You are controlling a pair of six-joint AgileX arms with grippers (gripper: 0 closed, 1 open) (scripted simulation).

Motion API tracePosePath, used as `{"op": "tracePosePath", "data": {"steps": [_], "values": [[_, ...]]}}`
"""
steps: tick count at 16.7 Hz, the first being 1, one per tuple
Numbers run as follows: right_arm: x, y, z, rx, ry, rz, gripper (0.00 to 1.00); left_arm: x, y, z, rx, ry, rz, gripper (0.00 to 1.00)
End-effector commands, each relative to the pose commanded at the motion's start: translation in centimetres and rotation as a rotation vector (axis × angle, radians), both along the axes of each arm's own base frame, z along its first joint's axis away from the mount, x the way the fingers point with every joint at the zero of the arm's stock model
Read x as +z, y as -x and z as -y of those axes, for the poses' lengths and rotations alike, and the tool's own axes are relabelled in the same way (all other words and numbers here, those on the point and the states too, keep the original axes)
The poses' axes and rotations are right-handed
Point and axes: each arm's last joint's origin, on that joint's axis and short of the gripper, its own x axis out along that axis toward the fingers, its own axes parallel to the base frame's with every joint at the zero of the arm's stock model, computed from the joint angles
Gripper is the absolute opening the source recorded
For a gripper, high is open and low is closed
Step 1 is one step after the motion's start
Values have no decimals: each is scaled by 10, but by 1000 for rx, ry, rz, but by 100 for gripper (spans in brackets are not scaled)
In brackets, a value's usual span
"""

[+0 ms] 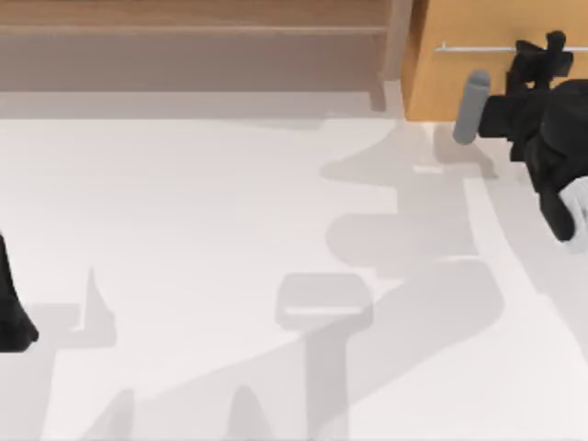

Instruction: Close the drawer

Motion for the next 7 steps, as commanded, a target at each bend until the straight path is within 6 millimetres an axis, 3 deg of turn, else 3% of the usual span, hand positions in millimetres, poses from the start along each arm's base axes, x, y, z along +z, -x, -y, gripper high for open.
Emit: {"op": "tracePosePath", "data": {"steps": [2,7], "values": [[0,0,0,0,0,0,100,0,0,0,0,0,0,100],[0,0,0,0,0,0,100,0,0,0,0,0,0,100]]}}
